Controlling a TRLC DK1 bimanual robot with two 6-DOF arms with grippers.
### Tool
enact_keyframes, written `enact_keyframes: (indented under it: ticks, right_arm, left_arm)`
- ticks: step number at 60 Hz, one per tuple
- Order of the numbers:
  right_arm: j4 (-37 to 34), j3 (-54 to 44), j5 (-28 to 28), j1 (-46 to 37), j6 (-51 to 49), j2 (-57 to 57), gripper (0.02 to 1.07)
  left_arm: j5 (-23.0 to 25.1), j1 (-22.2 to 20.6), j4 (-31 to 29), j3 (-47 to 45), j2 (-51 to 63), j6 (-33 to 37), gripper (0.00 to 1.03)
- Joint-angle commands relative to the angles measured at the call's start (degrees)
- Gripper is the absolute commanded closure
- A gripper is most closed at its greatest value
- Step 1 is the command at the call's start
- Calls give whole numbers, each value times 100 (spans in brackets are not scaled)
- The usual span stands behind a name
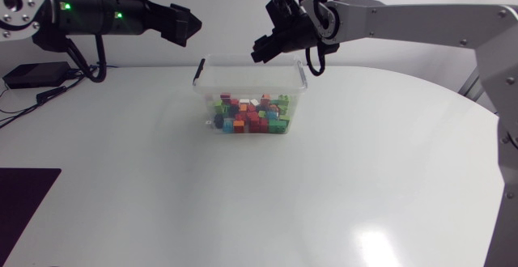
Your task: Place the duplo bricks in the container
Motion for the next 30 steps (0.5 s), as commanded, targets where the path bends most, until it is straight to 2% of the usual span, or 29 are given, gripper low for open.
enact_keyframes:
  ticks: [1,12,30]
  right_arm:
    - [-55,73,75,-6,87,195,11]
    - [50,-718,154,-155,-10,-605,9]
    - [824,-2730,505,-718,-265,-2468,7]
  left_arm:
    - [-91,-49,-17,-306,-443,115,5]
    - [-117,144,-105,-816,-1102,308,5]
    - [-346,575,-61,-1722,-2077,624,5]
